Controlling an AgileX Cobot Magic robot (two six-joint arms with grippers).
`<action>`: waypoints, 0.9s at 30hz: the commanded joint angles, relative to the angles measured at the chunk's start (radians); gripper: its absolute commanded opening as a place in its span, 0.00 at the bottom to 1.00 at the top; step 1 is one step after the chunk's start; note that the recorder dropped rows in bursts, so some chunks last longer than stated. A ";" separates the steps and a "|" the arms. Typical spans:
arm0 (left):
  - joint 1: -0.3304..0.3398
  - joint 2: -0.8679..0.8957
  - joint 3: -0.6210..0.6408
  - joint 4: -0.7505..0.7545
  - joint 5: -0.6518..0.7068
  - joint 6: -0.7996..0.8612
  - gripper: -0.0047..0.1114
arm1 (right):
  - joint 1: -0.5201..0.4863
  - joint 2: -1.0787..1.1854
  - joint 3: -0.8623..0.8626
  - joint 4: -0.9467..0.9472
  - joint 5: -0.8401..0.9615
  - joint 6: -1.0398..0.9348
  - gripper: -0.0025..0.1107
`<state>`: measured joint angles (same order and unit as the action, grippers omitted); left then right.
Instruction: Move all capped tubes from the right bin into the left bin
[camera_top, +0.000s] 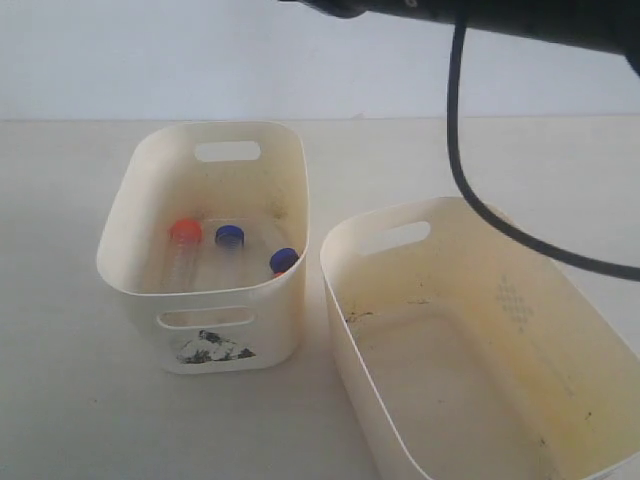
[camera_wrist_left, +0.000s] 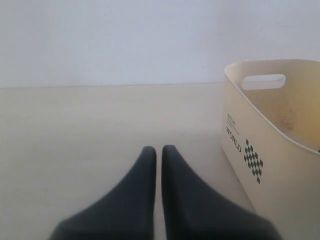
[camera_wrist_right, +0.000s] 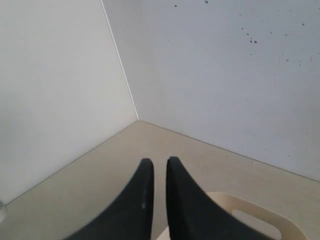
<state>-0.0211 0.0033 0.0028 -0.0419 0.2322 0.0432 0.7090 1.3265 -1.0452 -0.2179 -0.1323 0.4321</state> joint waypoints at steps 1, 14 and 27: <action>0.001 -0.003 -0.003 0.002 -0.005 -0.008 0.08 | -0.002 -0.008 -0.004 0.001 -0.005 -0.005 0.10; 0.001 -0.003 -0.003 0.002 -0.005 -0.008 0.08 | -0.002 -0.034 -0.004 0.001 0.010 -0.006 0.10; 0.001 -0.003 -0.003 0.002 -0.005 -0.008 0.08 | -0.307 -0.338 0.132 0.003 0.516 -0.196 0.10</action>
<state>-0.0211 0.0033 0.0028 -0.0419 0.2322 0.0432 0.4967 1.0671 -0.9706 -0.2179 0.3707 0.2276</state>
